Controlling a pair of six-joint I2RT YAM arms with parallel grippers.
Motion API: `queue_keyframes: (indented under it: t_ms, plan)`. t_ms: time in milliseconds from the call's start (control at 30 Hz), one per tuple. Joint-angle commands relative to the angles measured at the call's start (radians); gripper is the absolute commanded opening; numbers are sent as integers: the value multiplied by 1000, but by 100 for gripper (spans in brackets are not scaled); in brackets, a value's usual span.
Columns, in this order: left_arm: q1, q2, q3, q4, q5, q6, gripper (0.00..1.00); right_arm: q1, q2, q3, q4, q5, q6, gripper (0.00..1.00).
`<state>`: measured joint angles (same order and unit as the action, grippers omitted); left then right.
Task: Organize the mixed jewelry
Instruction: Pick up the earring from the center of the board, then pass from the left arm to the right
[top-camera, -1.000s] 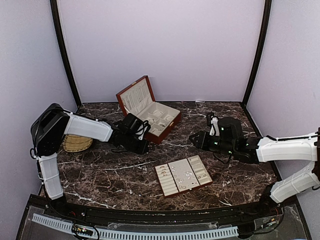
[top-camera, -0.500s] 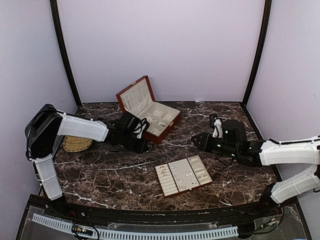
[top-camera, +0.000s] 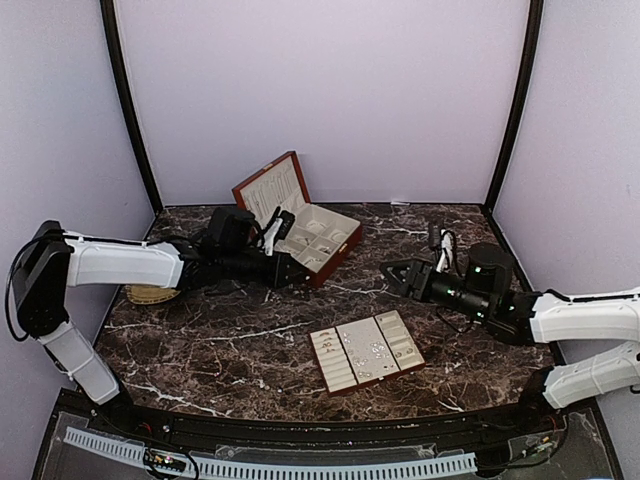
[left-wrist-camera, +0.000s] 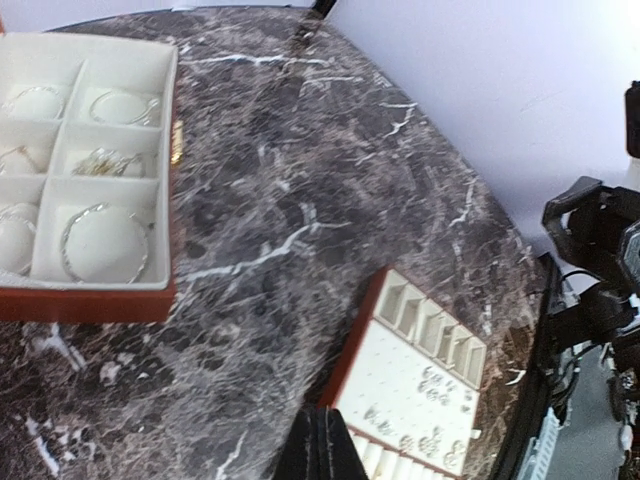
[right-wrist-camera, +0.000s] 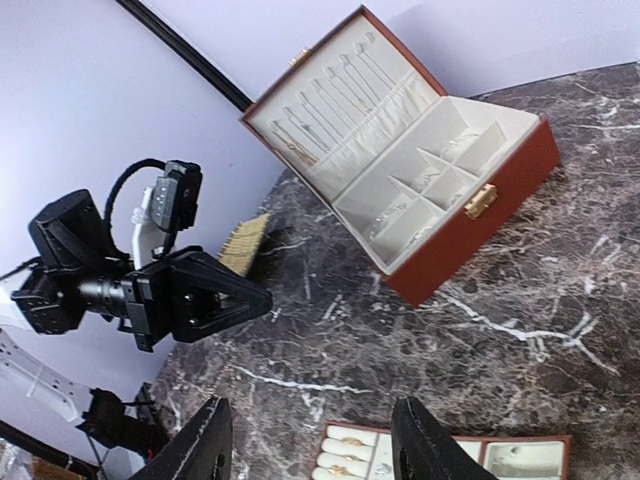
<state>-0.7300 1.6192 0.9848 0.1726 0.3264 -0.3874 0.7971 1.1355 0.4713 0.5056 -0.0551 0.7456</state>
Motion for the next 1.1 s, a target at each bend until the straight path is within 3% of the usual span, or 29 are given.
queue_keyframes:
  t_ms: [0, 200, 400, 667, 1067]
  plan:
    - [-14, -60, -19, 175, 150, -61, 0, -3, -30, -9, 186, -124, -28, 58]
    - [-39, -71, -77, 391, 274, -186, 0, 8, -10, 2, 281, -198, -41, 64]
    - [-64, -51, -108, 562, 309, -305, 0, 61, 64, 69, 299, -209, -50, 66]
    - [-80, -41, -138, 650, 332, -415, 0, 110, 204, 92, 427, -221, -7, 64]
    - [-93, -68, -147, 654, 333, -427, 0, 116, 306, 151, 539, -306, 11, 50]
